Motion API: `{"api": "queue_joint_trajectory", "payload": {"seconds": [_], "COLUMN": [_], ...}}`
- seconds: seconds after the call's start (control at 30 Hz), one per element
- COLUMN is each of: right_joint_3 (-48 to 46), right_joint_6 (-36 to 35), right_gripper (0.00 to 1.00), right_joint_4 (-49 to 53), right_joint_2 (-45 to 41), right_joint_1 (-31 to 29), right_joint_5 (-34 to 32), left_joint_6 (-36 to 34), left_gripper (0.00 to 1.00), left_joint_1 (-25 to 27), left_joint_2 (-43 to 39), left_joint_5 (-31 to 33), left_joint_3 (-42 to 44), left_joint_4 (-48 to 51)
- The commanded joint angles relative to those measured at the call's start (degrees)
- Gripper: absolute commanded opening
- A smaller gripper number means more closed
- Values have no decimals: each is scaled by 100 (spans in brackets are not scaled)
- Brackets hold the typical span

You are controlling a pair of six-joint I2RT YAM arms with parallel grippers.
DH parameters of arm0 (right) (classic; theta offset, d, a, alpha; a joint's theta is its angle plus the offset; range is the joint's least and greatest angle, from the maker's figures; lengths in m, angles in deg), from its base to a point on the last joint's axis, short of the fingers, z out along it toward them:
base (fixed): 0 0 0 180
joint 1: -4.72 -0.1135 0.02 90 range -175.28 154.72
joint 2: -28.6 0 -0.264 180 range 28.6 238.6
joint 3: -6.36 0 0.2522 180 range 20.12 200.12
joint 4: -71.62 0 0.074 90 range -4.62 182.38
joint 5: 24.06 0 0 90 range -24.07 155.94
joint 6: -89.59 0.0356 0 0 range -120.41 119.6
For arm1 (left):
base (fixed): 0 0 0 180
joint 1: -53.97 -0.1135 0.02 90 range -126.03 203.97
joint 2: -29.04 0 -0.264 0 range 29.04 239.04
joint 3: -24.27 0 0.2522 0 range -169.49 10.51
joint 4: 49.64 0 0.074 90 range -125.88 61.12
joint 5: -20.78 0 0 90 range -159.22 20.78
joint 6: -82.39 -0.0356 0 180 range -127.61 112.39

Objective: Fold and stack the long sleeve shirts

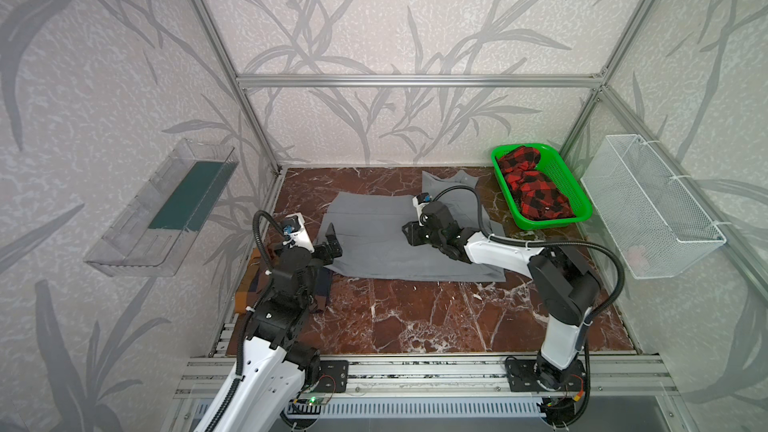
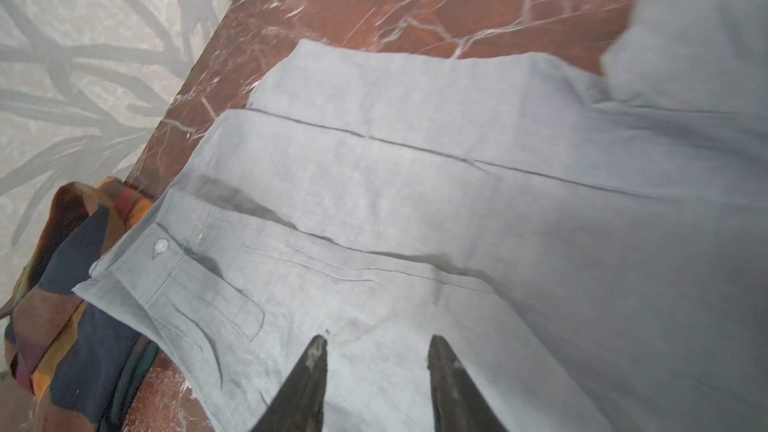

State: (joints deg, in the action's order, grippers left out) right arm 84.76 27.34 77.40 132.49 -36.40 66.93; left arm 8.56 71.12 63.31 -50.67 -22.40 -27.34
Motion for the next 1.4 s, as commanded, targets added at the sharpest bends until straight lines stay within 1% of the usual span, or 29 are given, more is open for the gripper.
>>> {"api": "queue_joint_trajectory", "payload": {"seconds": [0.0, 0.07, 0.1, 0.17, 0.23, 0.37, 0.43, 0.63, 0.67, 0.7, 0.87, 1.0, 1.1, 1.2, 1.27, 1.37], "right_joint_3": [-310, -497, -623, -920, -1160, -1368, -1402, -1495, -1507, -1515, -1887, -2274, -2628, -2997, -3113, -3243], "right_joint_6": [-323, -486, -558, -656, -700, -695, -631, -355, -329, -316, -119, -35, 49, 204, 222, 241], "right_gripper": [39, 38, 38, 36, 35, 34, 33, 30, 30, 29, 28, 28, 28, 28, 28, 29], "right_joint_4": [783, 1146, 1270, 1337, 1318, 1497, 1689, 2158, 2217, 2315, 2520, 2713, 2819, 2877, 3072, 3097], "right_joint_2": [-284, -449, -554, -719, -850, -986, -939, -847, -844, -830, -1037, -1416, -1848, -2310, -2602, -3065], "right_joint_1": [-168, -167, -168, -168, -153, -100, -34, 212, 232, 249, 263, 269, 314, 359, 359, 366], "right_joint_5": [-187, -290, -354, -535, -683, -858, -969, -893, -884, -873, -855, -899, -807, -612, -670, -801], "left_joint_6": [263, 646, 775, 789, 1008, 1126, 1165, 1459, 1500, 1364, 1634, 1755, 1841, 2036, 2183, 2306], "left_gripper": [99, 99, 99, 99, 99, 99, 99, 99, 99, 99, 99, 99, 99, 99, 99, 99], "left_joint_1": [17, 2, -9, -1, -3, -1, 4, -1, -1, -1, 34, 51, 102, 194, 261, 388], "left_joint_2": [89, 131, 248, 599, 950, 1303, 1372, 1250, 1249, 1250, 1327, 1374, 1416, 1375, 1325, 1342], "left_joint_5": [-251, -315, -439, -748, -912, -1218, -1209, -1088, -1113, -1272, -1338, -1279, -1327, -1238, -1127, -1051], "left_joint_3": [-171, -140, -245, -536, -845, -1188, -1259, -1136, -1129, -1092, -1084, -1087, -1130, -1123, -1085, -932], "left_joint_4": [-6, -39, 100, 410, 722, 1026, 1162, 1323, 1357, 1264, 1366, 1432, 1550, 1657, 1712, 1563]}}
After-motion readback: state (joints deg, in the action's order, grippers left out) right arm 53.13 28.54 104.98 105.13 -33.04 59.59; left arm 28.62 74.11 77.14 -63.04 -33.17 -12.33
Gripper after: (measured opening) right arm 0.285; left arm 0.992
